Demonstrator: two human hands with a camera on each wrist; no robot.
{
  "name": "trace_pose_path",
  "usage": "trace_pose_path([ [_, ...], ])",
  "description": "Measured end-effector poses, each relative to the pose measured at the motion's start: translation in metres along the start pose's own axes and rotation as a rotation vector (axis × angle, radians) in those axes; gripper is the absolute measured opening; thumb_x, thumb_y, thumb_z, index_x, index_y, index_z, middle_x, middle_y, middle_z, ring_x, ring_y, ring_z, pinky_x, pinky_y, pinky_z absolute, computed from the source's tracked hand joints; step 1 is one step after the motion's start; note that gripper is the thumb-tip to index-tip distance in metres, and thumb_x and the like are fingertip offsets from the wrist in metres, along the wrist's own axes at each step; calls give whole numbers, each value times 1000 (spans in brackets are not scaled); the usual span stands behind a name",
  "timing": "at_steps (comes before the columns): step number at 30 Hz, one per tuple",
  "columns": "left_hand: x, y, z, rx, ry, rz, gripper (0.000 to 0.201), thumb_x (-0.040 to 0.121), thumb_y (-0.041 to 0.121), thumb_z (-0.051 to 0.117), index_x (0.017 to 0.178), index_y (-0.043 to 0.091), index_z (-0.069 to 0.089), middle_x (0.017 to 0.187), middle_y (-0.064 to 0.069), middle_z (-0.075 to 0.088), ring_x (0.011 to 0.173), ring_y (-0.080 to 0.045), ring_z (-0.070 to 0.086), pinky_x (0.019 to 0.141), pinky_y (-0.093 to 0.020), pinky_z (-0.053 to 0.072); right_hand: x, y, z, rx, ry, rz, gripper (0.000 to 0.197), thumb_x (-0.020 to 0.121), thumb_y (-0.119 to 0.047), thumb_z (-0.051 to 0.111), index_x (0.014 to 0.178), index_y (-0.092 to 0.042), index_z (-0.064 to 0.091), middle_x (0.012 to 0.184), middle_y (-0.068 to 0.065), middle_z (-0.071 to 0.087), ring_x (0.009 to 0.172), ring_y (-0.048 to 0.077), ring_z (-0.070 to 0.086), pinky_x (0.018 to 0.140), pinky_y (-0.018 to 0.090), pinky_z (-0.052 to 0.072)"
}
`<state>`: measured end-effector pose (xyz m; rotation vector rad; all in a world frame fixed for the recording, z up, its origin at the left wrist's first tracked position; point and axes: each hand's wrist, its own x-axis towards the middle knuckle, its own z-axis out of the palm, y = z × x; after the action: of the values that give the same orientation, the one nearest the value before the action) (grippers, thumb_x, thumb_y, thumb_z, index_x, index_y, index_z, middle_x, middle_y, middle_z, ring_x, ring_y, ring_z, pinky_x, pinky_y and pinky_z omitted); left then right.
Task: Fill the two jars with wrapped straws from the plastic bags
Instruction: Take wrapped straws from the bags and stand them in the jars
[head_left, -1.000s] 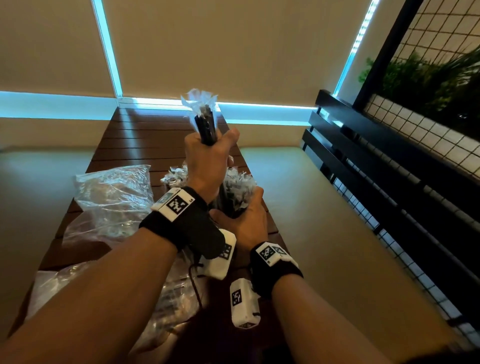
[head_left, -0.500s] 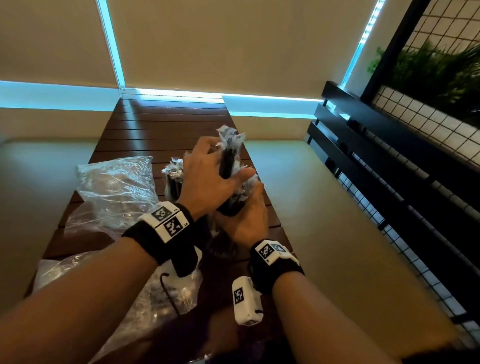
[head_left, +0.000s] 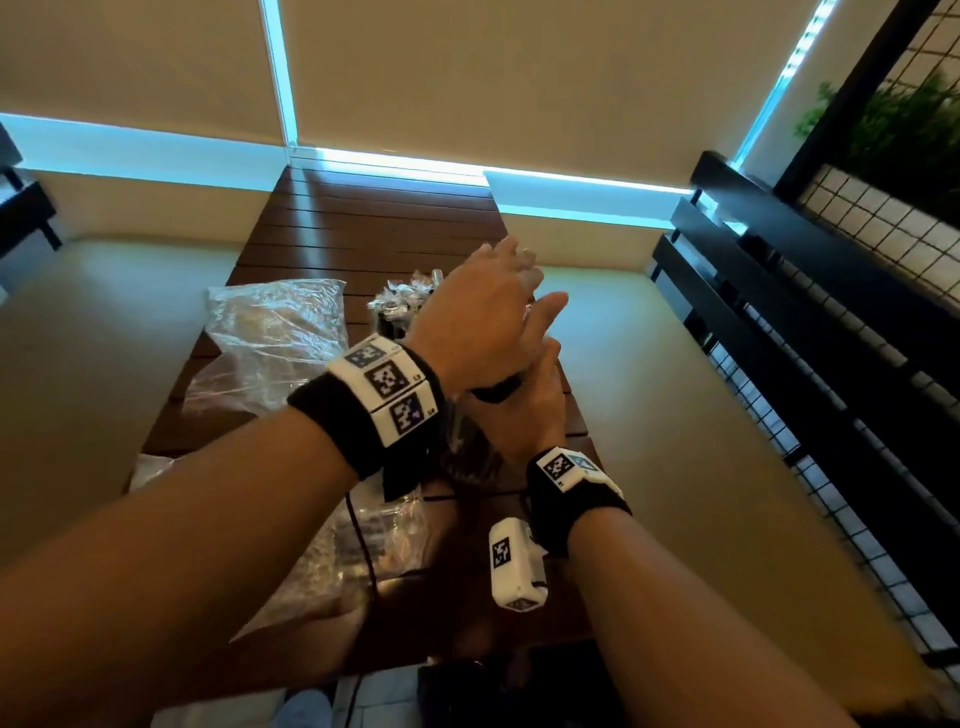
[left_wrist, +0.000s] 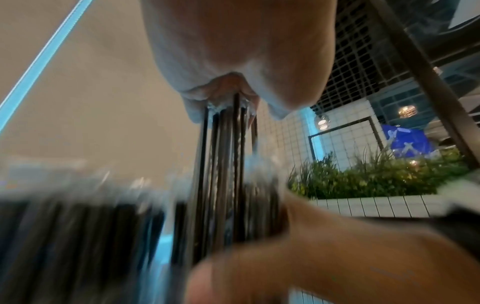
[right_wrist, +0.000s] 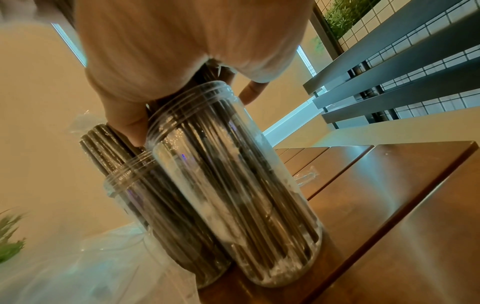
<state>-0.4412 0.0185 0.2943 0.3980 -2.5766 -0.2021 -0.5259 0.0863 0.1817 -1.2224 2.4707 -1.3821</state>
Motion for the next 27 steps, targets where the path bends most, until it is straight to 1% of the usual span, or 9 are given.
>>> trace_pose_path([
  [4, -46, -11, 45, -85, -126, -59, 75, 100, 53, 21, 156, 6, 13, 164, -12, 9, 153, -22, 1, 123, -34, -4, 1, 7, -1, 31, -44, -66, 67, 73, -55, 57, 129, -31, 29, 120, -10, 47, 111, 18, 54, 93, 52, 49],
  [7, -46, -15, 58, -59, -143, -64, 78, 99, 57, 17, 157, 7, 4, 165, -9, 1, 153, -21, -5, 123, -39, -8, 1, 11, -2, 54, -35, -89, 64, 77, -50, 60, 129, -39, 24, 132, 3, 48, 116, 27, 54, 94, 52, 49],
  [12, -47, -17, 63, 82, -168, -35, 83, 98, 63, 11, 156, 7, -6, 165, -11, -8, 152, -23, -12, 123, -48, -8, -6, 22, -8, 110, -53, -38, 76, 82, -31, 74, 143, -23, 29, 114, -31, 39, 99, -10, 46, 87, 1, 33],
  [13, -48, -17, 60, 87, -203, -30, 85, 96, 66, 12, 156, 8, -9, 164, -11, -11, 151, -23, -14, 122, -49, -9, -9, 23, -7, 94, -78, -1, 78, 80, -36, 74, 144, -25, 30, 116, -32, 39, 100, -12, 46, 84, -2, 30],
  [16, -46, -19, 41, 82, -313, 13, 91, 91, 73, 12, 153, 16, -22, 163, -10, -18, 151, -25, -16, 120, -56, -8, -20, 22, 3, -153, -153, 170, 96, 61, -73, 60, 143, -30, 35, 136, -7, 45, 121, 17, 51, 91, 23, 39],
  [19, -53, -28, 3, 36, -151, 37, 84, 95, 64, 28, 158, 16, -1, 165, -12, 7, 151, -28, 13, 120, -55, 11, -46, 21, -4, -319, -366, 427, 94, 57, -75, 68, 132, -20, 48, 124, 5, 53, 109, 28, 58, 82, 35, 49],
  [22, -76, -45, -32, 50, 70, 0, 46, 89, 34, 51, 130, 15, 52, 129, -8, 49, 112, -25, 52, 90, -43, 49, -69, 20, -8, -492, -729, 401, 54, 71, -59, 64, 110, -21, 66, 104, 4, 67, 83, 26, 64, 69, 29, 48],
  [24, -97, -64, -49, 117, -76, -110, 24, 83, 24, 51, 105, 16, 60, 106, -2, 53, 92, -23, 57, 69, -38, 52, -77, 10, 5, -520, -717, 233, 37, 78, -50, 60, 96, -18, 67, 100, 8, 69, 85, 29, 66, 71, 31, 52],
  [27, -139, -101, -55, 338, -592, -302, 33, 78, 26, 57, 110, 19, 61, 110, -1, 60, 95, -24, 61, 75, -37, 53, -82, -19, 26, -505, -670, -65, 19, 90, -38, 57, 91, -19, 62, 97, 9, 67, 90, 31, 64, 76, 35, 52],
])
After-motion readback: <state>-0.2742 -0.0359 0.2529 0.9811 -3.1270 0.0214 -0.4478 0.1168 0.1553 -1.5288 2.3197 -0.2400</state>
